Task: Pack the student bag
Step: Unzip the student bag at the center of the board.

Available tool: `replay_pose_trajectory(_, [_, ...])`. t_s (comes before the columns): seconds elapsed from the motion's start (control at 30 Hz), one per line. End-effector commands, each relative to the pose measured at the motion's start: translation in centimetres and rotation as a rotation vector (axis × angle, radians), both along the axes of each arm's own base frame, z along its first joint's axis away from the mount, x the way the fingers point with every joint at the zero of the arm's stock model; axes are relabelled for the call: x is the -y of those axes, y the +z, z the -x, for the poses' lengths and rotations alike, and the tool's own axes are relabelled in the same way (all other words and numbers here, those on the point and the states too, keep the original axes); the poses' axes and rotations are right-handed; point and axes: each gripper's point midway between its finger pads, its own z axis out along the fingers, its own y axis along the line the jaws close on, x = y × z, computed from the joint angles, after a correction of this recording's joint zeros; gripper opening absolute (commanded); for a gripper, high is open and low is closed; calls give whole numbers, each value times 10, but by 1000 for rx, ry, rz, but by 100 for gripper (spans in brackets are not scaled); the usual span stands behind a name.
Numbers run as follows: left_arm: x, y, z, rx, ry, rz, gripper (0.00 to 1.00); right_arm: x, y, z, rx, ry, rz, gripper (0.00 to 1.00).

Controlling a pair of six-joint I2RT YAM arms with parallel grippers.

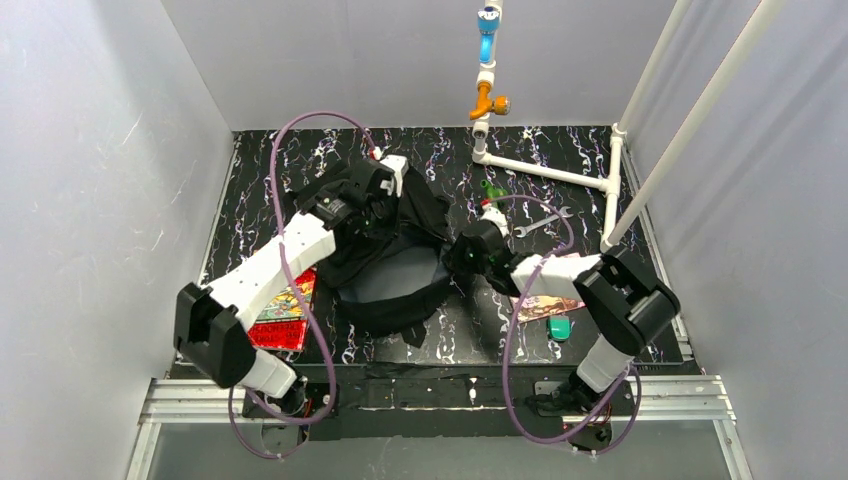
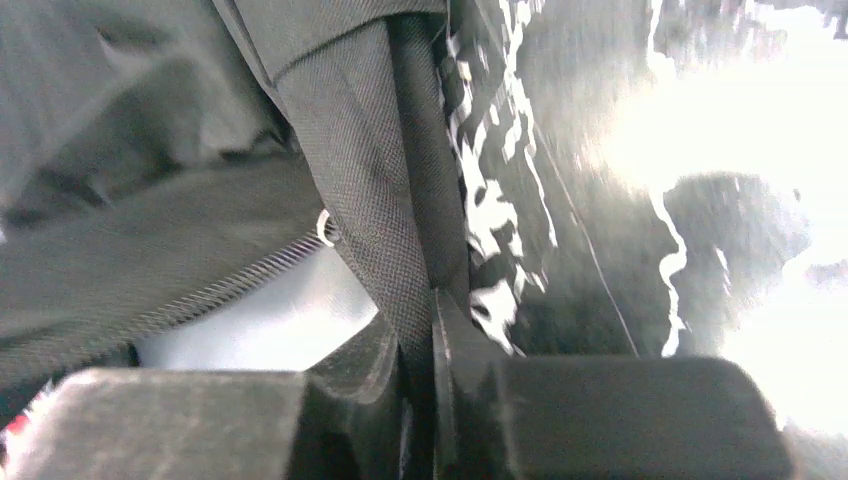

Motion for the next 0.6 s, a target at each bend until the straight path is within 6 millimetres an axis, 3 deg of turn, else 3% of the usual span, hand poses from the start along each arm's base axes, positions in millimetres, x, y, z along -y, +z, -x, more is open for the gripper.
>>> replay_pose_trajectory(0.0, [-20,-6,-36,-76,107,11,0,2,40,-64,142,-275,-7,9])
replay_pose_trajectory(0.07, [-22,-12,-49,-143,112,25,0,2,46,-77,171,-312,-7,3])
replay_pose_trajectory(0.23, [-23,-6,-57,-148,96,-4,0,-8,41,-92,187,-297,38,2])
replay_pose_trajectory(0.27, [-26,-7,-54,-158,104,-9,6,-6,38,-93,190,-300,51,2])
replay_pose_trajectory(0.37, [-41,-3,-38,-170,157,0,52,-15,34,-96,218,-219,68,7])
replay_pose_trajectory(0.5, [-74,10,-1,-145,233,-2,95,-40,37,-94,188,-14,144,42])
replay_pose_trajectory(0.57, [-98,19,21,-109,291,-16,98,-39,42,-86,166,57,209,58])
